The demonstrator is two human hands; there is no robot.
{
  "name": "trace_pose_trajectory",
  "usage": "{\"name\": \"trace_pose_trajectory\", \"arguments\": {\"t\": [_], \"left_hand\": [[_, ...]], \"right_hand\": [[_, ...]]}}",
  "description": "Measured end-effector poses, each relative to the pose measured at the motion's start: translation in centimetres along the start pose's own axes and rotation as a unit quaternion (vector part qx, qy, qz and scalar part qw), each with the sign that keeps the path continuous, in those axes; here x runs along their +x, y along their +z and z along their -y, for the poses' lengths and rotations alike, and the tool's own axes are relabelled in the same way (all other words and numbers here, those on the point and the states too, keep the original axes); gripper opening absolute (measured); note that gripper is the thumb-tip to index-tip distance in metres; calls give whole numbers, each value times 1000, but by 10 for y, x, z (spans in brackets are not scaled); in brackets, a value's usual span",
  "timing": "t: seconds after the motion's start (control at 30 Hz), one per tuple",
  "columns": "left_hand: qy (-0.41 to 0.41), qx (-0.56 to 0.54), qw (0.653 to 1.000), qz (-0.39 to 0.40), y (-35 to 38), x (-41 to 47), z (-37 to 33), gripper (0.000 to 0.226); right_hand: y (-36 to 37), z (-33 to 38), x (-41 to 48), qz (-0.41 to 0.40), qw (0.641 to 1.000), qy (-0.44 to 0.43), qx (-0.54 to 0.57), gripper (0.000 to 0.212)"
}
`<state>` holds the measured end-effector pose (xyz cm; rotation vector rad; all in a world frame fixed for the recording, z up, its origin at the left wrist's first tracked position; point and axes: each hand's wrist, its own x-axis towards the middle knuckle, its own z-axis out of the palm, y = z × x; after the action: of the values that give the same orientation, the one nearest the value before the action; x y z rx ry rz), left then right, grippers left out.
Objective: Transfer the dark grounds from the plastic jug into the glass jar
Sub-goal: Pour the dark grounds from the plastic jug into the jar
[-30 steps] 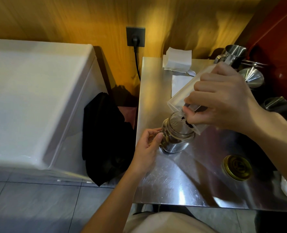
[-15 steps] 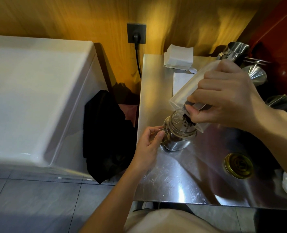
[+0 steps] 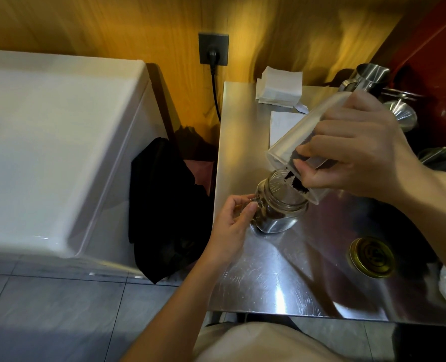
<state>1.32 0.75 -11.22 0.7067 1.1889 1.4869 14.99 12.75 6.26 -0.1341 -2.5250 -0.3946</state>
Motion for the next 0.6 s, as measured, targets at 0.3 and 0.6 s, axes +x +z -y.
{"name": "trace_pose_trajectory", "arguments": {"t": [0.3,0.6], "left_hand": [[-2,-3,1000,-4,-1,2,3,32],[-1,14,1000,6,-3,3,4,39]], "right_hand": [[1,0,-2,-7,1000,-14,0,28],[0,1,-1,-5,1000,-20,-6,27]]}}
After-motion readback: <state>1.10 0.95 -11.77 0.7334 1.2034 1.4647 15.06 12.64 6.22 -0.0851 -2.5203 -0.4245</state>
